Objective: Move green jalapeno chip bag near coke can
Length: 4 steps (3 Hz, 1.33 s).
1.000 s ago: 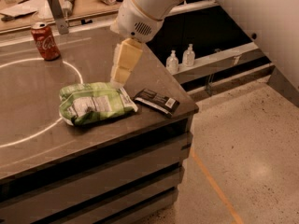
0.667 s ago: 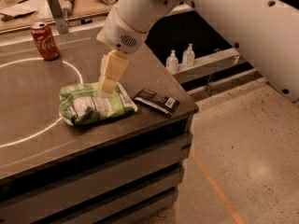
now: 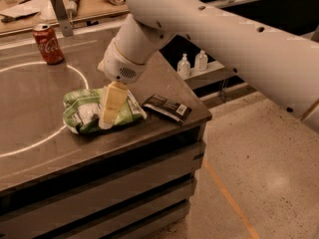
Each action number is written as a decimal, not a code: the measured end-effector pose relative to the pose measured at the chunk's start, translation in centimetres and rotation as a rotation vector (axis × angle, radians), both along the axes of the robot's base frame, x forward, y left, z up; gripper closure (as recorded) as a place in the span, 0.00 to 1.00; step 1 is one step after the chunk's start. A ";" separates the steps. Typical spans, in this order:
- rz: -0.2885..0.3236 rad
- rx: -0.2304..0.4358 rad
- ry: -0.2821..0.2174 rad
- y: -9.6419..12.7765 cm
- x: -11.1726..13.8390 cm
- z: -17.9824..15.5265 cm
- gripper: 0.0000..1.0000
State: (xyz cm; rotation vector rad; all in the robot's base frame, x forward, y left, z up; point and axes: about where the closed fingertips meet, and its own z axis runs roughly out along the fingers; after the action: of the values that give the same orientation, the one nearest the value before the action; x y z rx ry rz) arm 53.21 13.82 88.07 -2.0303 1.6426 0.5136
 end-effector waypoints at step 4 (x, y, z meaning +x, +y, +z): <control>-0.045 -0.051 0.021 -3.1 0.2 -4.5 0.65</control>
Offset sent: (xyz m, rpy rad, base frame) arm 0.0039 -0.0364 -0.0529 -0.0694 0.0342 -0.0654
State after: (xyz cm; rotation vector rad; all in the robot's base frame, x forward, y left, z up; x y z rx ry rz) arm 53.36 10.73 83.55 -2.0259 1.7257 0.4834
